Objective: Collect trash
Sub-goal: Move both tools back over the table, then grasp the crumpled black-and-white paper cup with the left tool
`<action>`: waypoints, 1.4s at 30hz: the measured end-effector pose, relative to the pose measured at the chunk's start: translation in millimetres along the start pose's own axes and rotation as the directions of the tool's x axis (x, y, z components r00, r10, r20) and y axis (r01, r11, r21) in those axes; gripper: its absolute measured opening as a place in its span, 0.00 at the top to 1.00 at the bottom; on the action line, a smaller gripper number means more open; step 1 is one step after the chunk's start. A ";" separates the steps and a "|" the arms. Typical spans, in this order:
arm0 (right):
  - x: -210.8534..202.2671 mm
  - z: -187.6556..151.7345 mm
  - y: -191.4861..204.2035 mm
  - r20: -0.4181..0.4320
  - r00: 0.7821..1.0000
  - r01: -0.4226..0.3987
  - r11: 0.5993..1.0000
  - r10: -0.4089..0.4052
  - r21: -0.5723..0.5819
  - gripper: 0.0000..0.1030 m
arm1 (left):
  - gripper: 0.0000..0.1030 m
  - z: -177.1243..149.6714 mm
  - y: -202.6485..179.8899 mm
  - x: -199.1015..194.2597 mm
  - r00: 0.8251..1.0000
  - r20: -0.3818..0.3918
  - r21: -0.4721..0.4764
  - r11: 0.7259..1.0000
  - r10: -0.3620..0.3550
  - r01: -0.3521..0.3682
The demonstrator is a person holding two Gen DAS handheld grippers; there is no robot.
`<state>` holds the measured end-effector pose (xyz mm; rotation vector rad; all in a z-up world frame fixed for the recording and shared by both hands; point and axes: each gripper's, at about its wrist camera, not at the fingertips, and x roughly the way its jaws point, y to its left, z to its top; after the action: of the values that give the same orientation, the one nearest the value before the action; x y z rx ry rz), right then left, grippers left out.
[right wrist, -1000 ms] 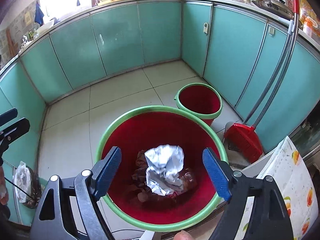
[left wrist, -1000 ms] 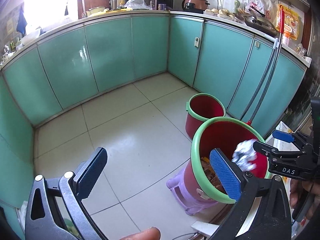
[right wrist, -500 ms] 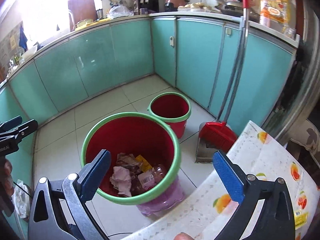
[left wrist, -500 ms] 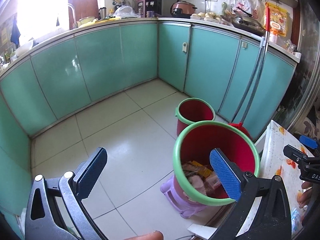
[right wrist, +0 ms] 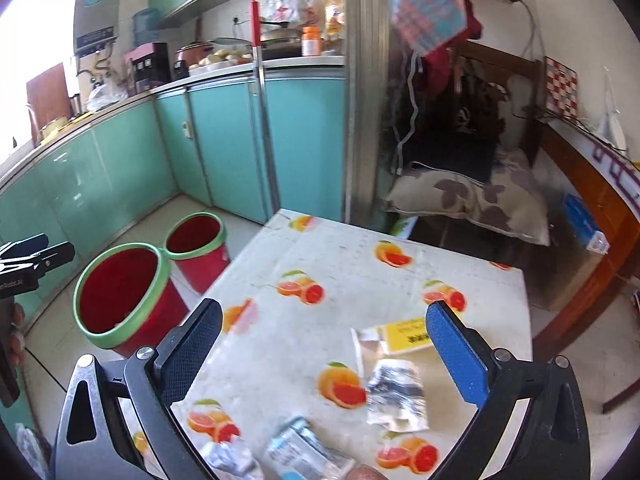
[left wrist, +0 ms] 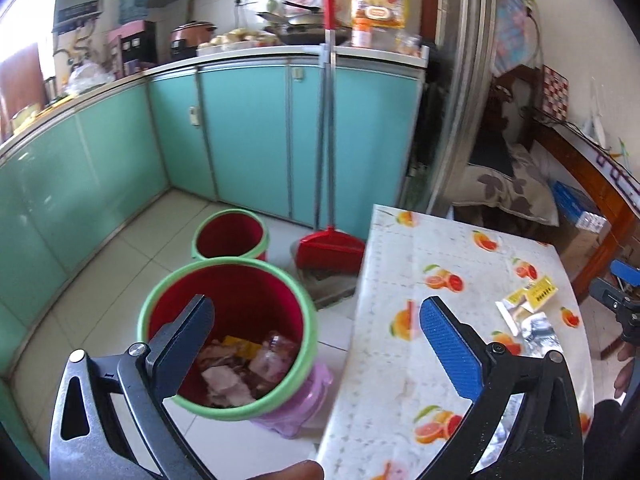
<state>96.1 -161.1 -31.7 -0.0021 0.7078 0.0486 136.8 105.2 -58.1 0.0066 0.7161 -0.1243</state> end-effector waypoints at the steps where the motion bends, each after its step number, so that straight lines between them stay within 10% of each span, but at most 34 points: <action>1: -5.1 -5.9 -15.0 -0.006 1.000 0.022 1.000 -0.022 0.005 0.01 | 0.00 0.3 -14.5 2.6 1.000 -0.008 0.020 1.000 -0.022 0.022; 18: -52.0 -67.8 -141.2 -0.055 0.981 0.190 0.980 -0.187 0.061 0.01 | 0.00 -46.0 -211.0 46.9 0.938 -0.256 0.173 0.944 -0.233 0.281; 42: -65.9 -113.7 -230.0 -0.108 0.965 0.258 0.939 -0.239 0.226 0.01 | 0.00 -81.3 -317.8 151.1 0.874 -0.460 0.048 0.978 -0.158 0.202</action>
<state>-17.4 -395.8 -78.7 0.1371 0.7846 -0.2815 159.7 -223.2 -206.9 0.0617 1.1812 -0.3440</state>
